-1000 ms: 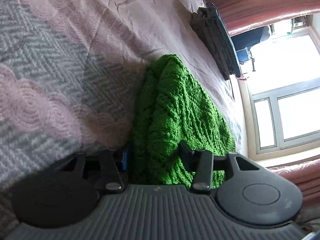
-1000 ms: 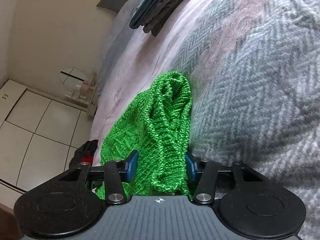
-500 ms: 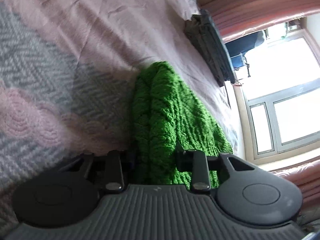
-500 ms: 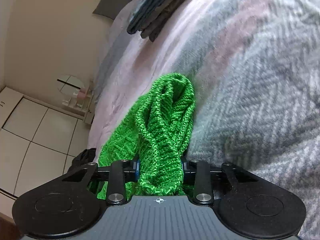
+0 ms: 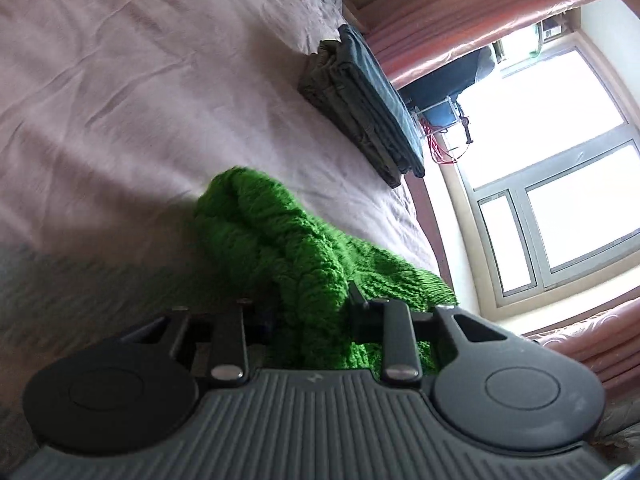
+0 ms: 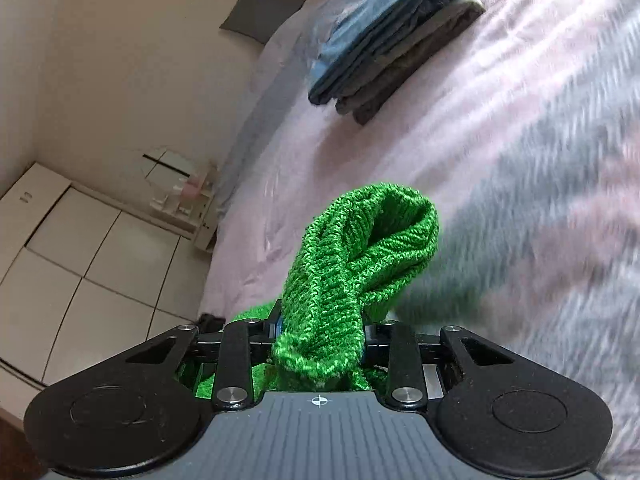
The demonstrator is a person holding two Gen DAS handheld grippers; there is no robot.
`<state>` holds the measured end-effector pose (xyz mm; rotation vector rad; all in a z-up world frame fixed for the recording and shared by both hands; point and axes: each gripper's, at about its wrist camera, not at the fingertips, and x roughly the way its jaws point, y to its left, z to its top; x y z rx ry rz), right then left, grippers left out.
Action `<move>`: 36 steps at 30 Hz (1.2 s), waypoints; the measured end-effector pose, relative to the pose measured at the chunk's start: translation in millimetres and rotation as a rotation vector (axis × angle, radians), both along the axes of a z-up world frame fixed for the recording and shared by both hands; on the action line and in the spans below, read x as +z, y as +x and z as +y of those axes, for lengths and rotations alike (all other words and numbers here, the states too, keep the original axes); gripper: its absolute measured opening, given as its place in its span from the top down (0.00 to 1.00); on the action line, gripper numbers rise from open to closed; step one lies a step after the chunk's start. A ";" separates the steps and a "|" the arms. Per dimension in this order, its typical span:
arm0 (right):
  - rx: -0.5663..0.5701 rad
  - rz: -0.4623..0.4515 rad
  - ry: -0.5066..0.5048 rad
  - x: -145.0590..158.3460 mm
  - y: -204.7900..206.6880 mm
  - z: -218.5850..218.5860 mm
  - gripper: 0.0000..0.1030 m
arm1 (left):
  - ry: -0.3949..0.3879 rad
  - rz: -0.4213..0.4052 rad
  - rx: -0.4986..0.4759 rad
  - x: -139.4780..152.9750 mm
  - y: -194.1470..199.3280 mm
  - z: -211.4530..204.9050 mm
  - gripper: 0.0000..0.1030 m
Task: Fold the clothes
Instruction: 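Carry the vest with both grippers over the stack of folded clothes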
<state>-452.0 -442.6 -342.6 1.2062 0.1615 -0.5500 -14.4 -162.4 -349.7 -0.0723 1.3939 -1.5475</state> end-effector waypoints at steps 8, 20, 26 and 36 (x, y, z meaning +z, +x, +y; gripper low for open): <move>-0.060 0.020 0.021 89.3 -16.6 -26.2 0.70 | 0.010 0.070 -0.018 63.1 -12.2 -53.1 0.75; -0.163 0.012 -0.022 208.8 -25.0 -84.1 0.70 | -0.068 0.054 -0.112 179.2 -26.6 -152.4 0.75; -0.169 0.011 -0.021 209.2 -31.3 -136.6 0.70 | -0.091 0.048 -0.109 175.7 -38.8 -204.9 0.75; -0.185 0.014 -0.036 152.7 -33.8 -238.7 0.70 | -0.129 0.037 -0.096 121.2 -47.2 -333.4 0.75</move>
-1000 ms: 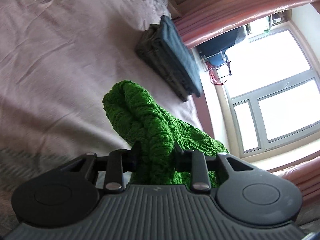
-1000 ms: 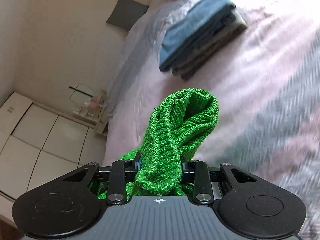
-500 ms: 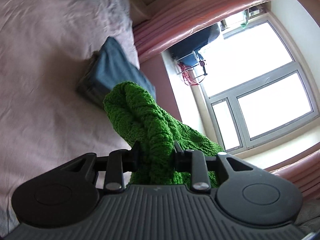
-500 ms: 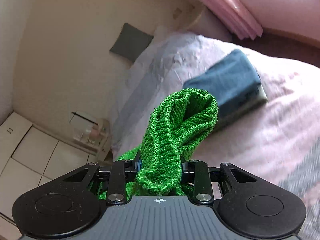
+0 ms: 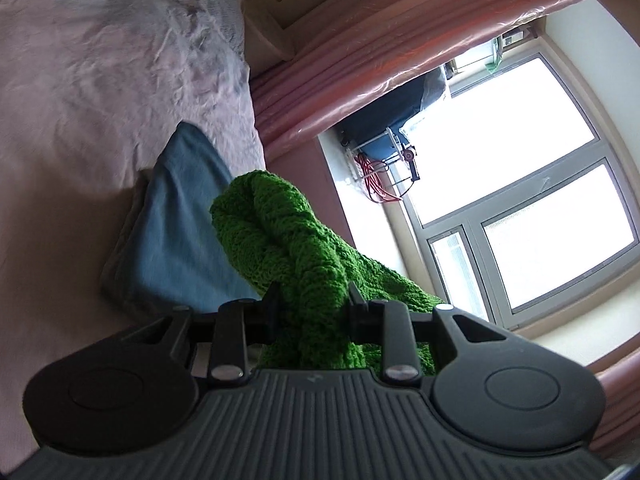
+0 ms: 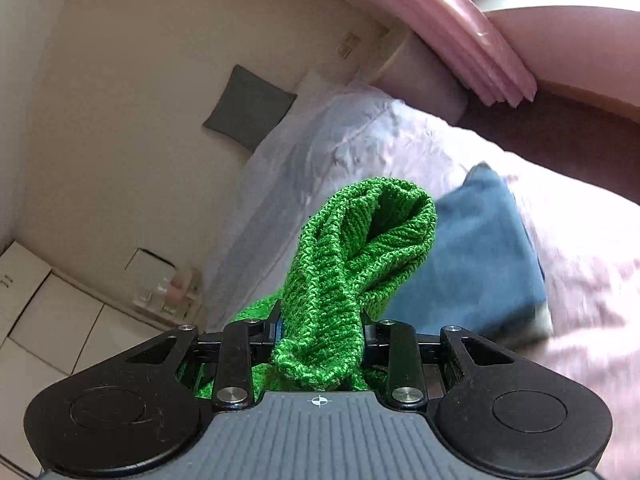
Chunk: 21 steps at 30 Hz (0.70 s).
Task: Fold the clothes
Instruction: 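Carry the vest with both grippers over the stack of folded clothes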
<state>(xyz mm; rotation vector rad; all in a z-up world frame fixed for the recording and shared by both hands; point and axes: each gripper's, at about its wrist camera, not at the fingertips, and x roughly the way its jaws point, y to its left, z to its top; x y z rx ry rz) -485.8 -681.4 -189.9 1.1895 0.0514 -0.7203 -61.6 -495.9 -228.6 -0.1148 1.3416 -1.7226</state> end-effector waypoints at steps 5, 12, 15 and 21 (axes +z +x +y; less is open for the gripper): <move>-0.019 0.002 -0.034 -30.3 8.2 -44.3 0.70 | -0.037 -0.025 -0.002 -27.1 3.2 -58.3 0.75; -0.026 -0.002 -0.091 -71.6 16.7 -74.9 0.70 | -0.098 -0.033 -0.006 -61.1 11.7 -104.5 0.75; -0.026 -0.002 -0.101 -93.9 18.0 -76.9 0.70 | -0.113 -0.038 -0.011 -80.0 14.2 -110.3 0.75; -0.084 0.058 -0.029 -153.3 14.2 -69.9 0.69 | -0.121 -0.100 -0.025 -129.3 11.3 -107.1 0.75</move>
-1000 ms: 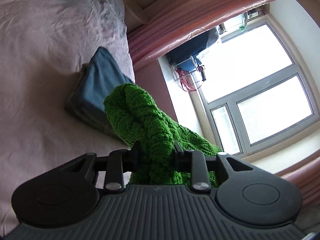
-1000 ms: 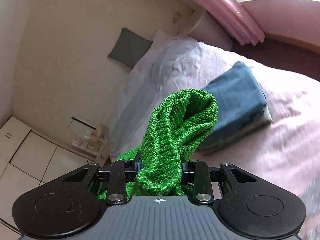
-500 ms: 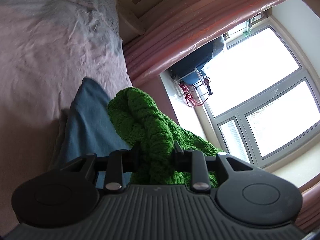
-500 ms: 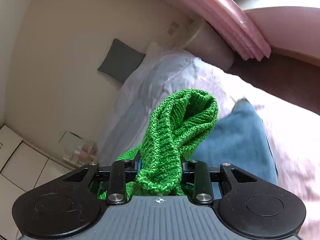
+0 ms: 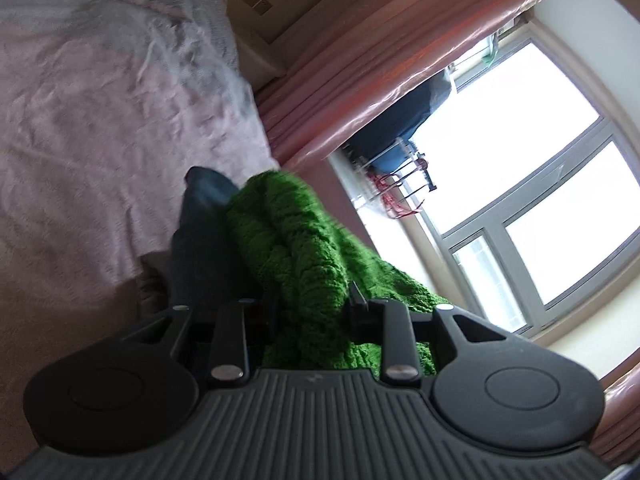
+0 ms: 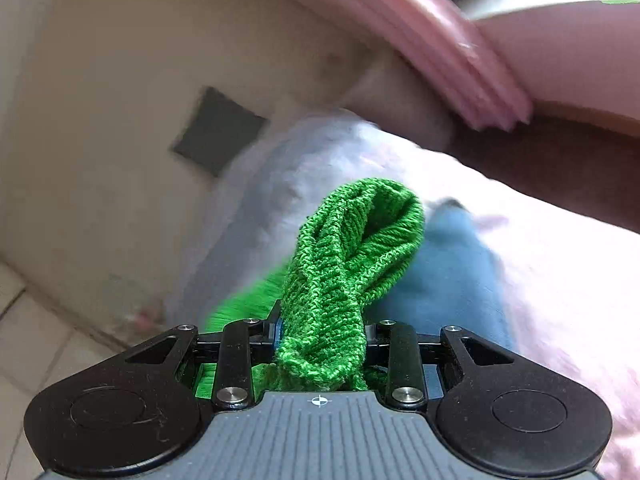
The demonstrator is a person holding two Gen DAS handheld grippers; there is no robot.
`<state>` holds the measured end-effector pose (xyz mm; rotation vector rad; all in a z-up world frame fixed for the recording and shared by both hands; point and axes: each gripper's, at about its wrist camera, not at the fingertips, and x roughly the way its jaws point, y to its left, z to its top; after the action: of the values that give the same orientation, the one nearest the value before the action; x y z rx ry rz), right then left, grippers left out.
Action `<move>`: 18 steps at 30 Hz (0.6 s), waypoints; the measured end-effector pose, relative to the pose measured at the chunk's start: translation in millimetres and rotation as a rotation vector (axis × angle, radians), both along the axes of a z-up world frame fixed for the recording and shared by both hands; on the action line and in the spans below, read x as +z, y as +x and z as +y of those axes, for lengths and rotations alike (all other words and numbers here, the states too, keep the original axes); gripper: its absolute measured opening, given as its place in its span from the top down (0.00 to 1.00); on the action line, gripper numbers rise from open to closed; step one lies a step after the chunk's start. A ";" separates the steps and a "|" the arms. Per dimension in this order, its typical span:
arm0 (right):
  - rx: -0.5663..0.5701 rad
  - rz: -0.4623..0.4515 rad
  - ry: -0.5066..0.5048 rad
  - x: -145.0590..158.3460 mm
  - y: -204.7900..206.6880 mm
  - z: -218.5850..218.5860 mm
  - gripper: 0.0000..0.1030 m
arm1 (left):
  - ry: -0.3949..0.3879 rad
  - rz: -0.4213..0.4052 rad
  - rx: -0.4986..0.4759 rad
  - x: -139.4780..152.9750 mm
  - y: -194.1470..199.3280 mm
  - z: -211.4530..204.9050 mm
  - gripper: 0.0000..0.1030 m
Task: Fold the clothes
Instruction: 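Carry the vest with both grippers over the stack of folded clothes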
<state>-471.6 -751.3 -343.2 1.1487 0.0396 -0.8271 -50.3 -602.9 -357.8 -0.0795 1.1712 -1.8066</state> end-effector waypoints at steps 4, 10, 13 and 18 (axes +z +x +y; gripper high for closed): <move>-0.042 -0.011 0.035 -22.7 -10.4 16.4 0.58 | 0.025 -0.072 0.003 -23.7 0.0 9.2 0.69; -0.139 0.327 -0.081 31.2 -5.3 46.9 0.36 | 0.022 -0.213 0.041 6.7 2.7 23.2 0.59; -0.203 0.507 -0.223 63.1 8.2 72.1 0.36 | -0.019 -0.345 0.075 38.2 -5.0 26.3 0.69; -0.191 0.642 -0.428 89.9 47.1 93.3 0.38 | -0.114 -0.450 0.097 83.8 -35.5 6.1 0.73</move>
<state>-424.5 -658.1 -253.4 0.4581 0.2739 -1.2790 -85.8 -596.8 -274.1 0.1931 0.7337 -1.6898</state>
